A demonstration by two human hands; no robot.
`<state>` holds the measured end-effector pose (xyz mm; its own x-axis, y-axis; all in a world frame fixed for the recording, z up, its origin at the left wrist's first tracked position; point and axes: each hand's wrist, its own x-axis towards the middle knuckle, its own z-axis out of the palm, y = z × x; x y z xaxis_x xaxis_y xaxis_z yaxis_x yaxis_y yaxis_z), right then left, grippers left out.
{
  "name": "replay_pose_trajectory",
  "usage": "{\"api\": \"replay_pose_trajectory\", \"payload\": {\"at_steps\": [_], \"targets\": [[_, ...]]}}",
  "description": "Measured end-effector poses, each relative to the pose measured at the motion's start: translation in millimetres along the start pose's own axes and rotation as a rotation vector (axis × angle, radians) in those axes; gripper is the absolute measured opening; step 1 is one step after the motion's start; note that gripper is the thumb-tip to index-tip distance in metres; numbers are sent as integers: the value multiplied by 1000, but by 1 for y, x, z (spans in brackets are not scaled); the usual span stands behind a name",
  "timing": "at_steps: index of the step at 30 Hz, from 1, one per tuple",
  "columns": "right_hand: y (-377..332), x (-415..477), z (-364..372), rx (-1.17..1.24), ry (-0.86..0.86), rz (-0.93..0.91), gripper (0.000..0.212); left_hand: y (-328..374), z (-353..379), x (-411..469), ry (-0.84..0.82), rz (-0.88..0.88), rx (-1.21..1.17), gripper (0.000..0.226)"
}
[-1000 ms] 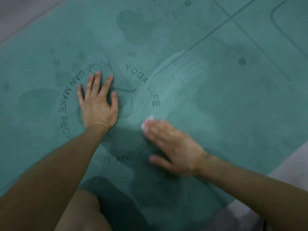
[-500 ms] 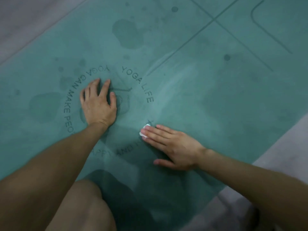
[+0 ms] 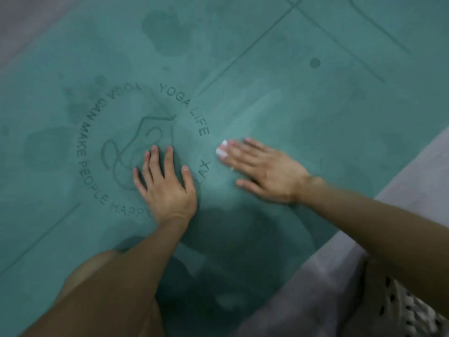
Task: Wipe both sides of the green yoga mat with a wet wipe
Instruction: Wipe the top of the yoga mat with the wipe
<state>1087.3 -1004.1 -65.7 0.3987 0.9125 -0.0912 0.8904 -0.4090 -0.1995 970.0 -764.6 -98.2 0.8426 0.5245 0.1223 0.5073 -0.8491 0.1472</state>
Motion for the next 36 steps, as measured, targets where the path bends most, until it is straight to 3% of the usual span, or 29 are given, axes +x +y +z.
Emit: {"api": "replay_pose_trajectory", "payload": {"at_steps": [3,4,5,6,9,10,11,12,15,17,18,19,22,23,24,25,29,30,31,32,34,36], "targets": [[61,5,-21,93,225,782,73,4,-1,2,5,9,-4,57],[60,8,-21,138,245,917,78,5,-1,3,6,7,-6,57],[46,10,-17,167,236,917,81,4,-2,2,7,4,-5,57],[23,10,-10,180,189,788,83,5,-3,2,8,3,-2,57],[-39,-14,2,168,-35,62,82,3,-1,1,20,6,1,57],[-32,-21,0,125,-47,-73,79,3,-1,1,22,8,2,57],[-13,-23,-2,90,-15,-73,75,3,0,1,26,9,4,57],[12,-21,-3,72,32,63,71,3,-1,1,30,8,6,57],[80,-20,-19,85,245,753,69,5,-3,2,44,12,-7,57],[69,-14,-18,130,307,961,77,6,-5,3,45,7,-7,56],[47,-10,-12,162,295,898,79,7,-5,3,40,2,-7,56],[15,-9,-6,203,240,715,80,7,-5,3,32,-3,-6,56],[-62,-32,10,251,15,-46,78,4,-3,3,28,-4,-4,56],[-57,-40,10,227,2,-164,74,3,-3,3,34,4,-4,56],[-39,-43,10,200,41,-150,70,3,-3,3,37,6,-6,56],[-15,-45,9,168,97,1,67,4,-3,4,35,2,-9,56],[69,-44,-16,128,288,1034,76,6,-4,3,31,-8,-9,56],[64,-41,-15,148,307,1095,80,6,-4,3,29,-7,-9,56],[47,-38,-9,163,309,1015,82,5,-4,4,26,-5,-11,56],[20,-37,-2,193,266,822,83,5,-4,4,24,-2,-11,56],[-36,-46,10,253,108,274,83,5,-3,3,26,-2,-2,56],[-47,-62,9,165,-52,-120,80,4,-3,3,27,4,-5,57]]}}
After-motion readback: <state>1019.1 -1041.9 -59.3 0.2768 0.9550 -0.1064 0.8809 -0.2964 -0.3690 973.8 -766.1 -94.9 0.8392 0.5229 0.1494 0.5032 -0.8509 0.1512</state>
